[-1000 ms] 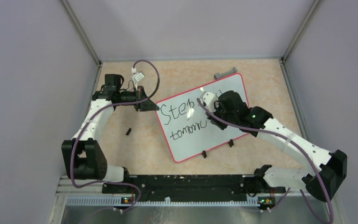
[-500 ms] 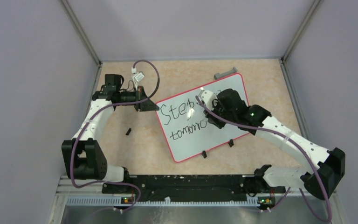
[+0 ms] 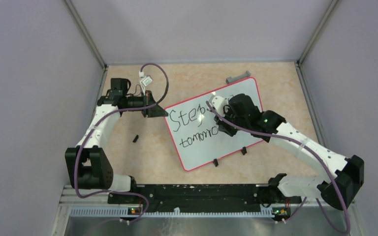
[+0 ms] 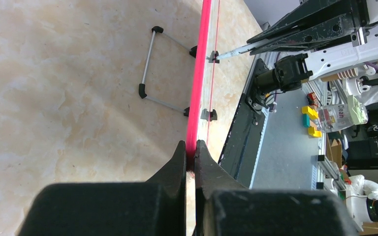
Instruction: Write a sentence on the whiteboard
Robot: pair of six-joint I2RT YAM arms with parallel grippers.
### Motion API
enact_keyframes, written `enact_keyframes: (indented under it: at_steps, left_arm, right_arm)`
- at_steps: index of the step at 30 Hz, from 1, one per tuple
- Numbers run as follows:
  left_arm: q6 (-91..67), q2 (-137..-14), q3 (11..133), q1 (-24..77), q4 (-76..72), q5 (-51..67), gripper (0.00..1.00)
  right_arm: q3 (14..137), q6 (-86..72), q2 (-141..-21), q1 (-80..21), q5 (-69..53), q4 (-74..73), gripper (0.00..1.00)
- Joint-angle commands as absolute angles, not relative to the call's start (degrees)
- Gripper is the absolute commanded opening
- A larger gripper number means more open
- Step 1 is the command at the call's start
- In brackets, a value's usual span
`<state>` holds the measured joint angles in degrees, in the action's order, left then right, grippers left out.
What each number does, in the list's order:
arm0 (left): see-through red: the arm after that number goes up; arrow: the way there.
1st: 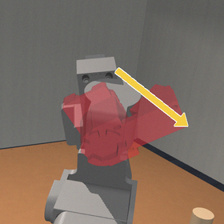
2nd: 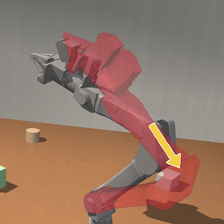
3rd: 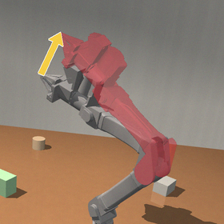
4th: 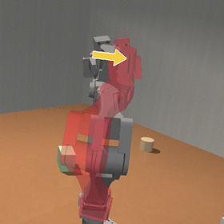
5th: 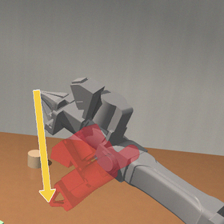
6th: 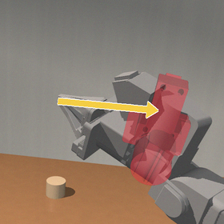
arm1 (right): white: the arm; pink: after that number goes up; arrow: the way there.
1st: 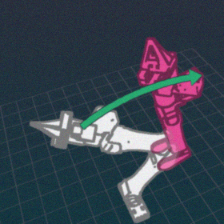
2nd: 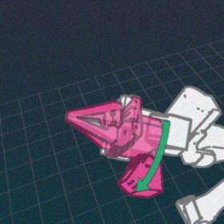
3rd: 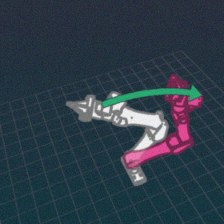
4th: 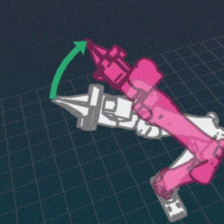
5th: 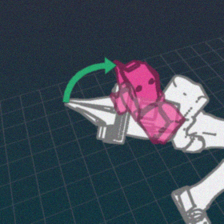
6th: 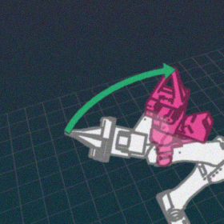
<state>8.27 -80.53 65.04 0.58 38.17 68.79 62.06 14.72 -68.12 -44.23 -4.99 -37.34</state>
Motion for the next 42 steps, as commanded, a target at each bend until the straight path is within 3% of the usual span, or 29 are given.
enact_keyframes:
  at_steps: [1,16,42]
  left_arm:
    - [10.9,-80.9,65.2,1.2,38.6,67.2,0.00]
    - [10.9,-81.1,65.2,1.3,38.5,67.2,0.00]
    - [11.2,-81.0,64.9,1.3,38.4,67.0,0.00]
  right_arm:
    - [65.1,13.2,-65.8,-43.5,-8.4,-36.5,0.00]
    - [61.8,16.5,-62.4,-36.5,-14.1,-39.7,0.00]
    - [58.9,18.1,-65.4,-36.5,-7.2,-36.5,0.00]
